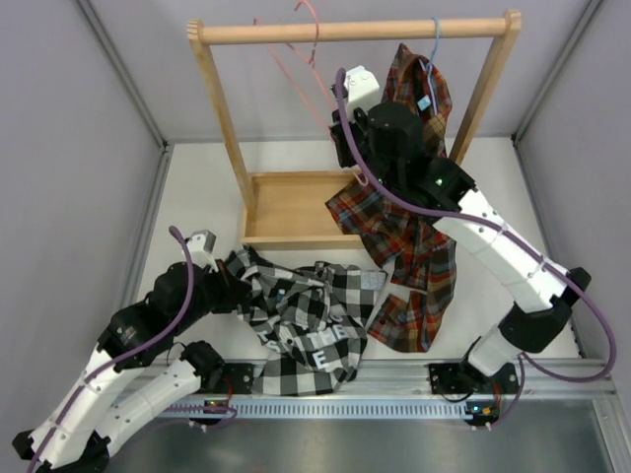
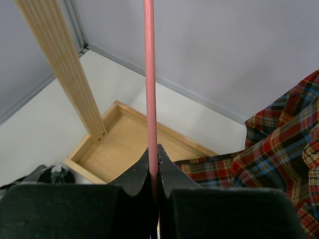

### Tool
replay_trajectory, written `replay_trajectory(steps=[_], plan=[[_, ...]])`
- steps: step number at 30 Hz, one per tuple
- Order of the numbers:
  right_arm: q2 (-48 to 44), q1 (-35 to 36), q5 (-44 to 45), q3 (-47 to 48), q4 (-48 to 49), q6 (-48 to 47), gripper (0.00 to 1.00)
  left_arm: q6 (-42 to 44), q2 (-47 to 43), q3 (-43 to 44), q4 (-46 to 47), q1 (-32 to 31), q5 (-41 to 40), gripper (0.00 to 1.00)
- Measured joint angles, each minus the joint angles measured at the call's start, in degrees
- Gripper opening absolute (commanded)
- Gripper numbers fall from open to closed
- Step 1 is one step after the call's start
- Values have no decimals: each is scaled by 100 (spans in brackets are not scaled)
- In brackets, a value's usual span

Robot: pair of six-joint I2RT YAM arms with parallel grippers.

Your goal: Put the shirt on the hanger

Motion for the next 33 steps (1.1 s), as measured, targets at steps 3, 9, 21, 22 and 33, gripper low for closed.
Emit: replay_trajectory(steps=[3,9,21,22,33], plan=[[-310,-2,-302,-254,-42,46,0,-127,120,4,-2,0,-168,0],[-1449,-7,-931,-1451,-254,310,0,-398,798,415,-37,0,-575,0],[-5139,87,-2771,-4544,-1969,942,0,-225,3161,2065,-68,142,-1316,0],[-5335,87,-2911,-4658,-2107,955,0,-186,3279,2135,-70,175,-1305,0],[-5919,94,-3906,-5331,-2677,990,0,391,3773,2647,-105,240,-769,0]])
